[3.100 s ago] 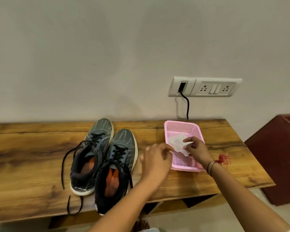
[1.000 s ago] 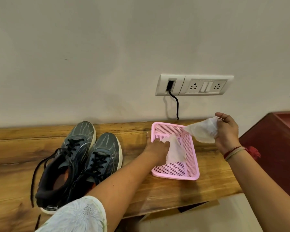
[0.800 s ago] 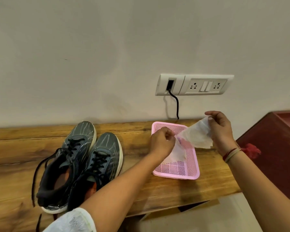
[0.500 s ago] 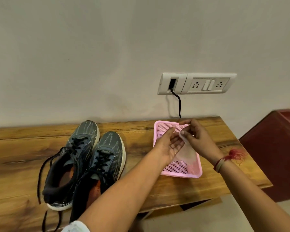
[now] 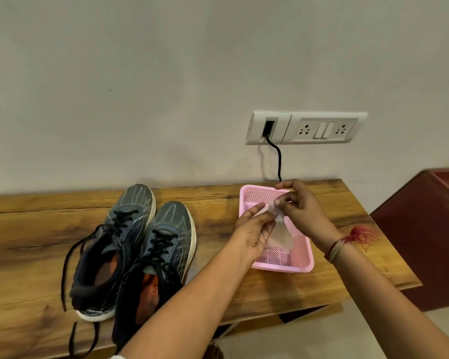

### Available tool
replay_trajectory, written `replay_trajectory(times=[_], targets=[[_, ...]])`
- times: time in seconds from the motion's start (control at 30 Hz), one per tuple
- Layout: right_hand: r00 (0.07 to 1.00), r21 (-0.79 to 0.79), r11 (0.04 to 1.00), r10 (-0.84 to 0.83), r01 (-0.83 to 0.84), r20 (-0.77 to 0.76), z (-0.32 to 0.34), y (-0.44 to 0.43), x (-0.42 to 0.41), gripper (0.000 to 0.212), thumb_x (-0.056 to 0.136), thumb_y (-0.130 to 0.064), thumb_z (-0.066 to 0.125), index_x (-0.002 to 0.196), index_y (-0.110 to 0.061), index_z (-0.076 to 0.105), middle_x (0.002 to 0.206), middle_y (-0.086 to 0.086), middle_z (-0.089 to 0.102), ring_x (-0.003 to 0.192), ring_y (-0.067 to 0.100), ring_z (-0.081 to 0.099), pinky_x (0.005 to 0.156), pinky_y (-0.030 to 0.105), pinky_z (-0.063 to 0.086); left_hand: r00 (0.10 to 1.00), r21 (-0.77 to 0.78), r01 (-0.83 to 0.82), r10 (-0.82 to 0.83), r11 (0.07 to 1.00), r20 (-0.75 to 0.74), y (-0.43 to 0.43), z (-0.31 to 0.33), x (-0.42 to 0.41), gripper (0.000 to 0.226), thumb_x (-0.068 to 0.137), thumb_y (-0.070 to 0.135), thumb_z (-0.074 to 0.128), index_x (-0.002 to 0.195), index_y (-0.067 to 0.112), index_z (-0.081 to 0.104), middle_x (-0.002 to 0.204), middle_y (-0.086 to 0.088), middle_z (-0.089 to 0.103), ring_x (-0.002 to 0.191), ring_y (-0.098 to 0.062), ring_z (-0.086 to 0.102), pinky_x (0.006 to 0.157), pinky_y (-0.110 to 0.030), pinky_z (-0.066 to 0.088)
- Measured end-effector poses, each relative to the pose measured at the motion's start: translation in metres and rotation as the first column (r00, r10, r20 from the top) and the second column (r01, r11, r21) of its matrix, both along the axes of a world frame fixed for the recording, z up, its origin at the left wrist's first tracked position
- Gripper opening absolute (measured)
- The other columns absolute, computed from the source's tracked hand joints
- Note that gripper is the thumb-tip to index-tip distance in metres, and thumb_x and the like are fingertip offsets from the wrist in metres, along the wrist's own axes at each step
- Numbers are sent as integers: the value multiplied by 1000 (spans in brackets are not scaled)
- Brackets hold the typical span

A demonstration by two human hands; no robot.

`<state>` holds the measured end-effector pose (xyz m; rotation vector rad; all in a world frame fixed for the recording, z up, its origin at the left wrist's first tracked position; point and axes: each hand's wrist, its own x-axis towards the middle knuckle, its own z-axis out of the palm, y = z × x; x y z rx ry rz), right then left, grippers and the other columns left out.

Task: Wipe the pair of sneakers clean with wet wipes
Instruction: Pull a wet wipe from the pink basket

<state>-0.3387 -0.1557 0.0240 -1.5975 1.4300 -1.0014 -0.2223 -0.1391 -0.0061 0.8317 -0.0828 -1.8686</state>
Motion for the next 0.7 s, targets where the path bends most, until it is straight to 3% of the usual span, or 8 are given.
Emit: replay_trajectory(times=[0.2,0.37,0.53,0.63,0.7], targets=[[952,120,980,-184,159,245,0,-1,-3,27,91,6,49,90,-20,55,73,5,58,66,10,57,52,16,47,994,8,112,-112,994,4,1,-3,15,29,86,-21,49,98,5,56,63,-11,69,53,-14,68,54,-20,57],[884,205,934,-345,291,316,1,0,-15,20,93,3,43,102,-11,55,91,14,60,79,22,57,66,31,48,960,-9,246,-243,969,137,-2,2,19,31,86,-20,49,91,9,56,63,-7,68,52,-11,67,50,-18,54],[826,279,886,-451,369,339,7,-4,-31,22,95,-1,41,109,-13,53,84,9,57,70,19,53,58,29,44,787,-4,522,-480,853,388,0,13,22,40,85,-23,41,85,8,66,87,-6,63,77,-12,59,56,-13,52],[823,255,874,-478,413,307,14,-7,-38,25,92,1,40,97,-17,57,84,8,56,72,21,52,60,29,45,689,18,610,-542,792,481,3,17,19,43,84,-23,40,85,10,68,94,-4,63,83,-15,56,61,-17,46],[804,250,866,-497,433,327,19,-8,-42,33,90,5,37,88,-20,58,79,7,53,67,20,50,60,29,44,690,2,616,-540,788,482,5,19,19,43,84,-21,42,87,13,67,95,-5,61,81,-16,54,61,-18,46]])
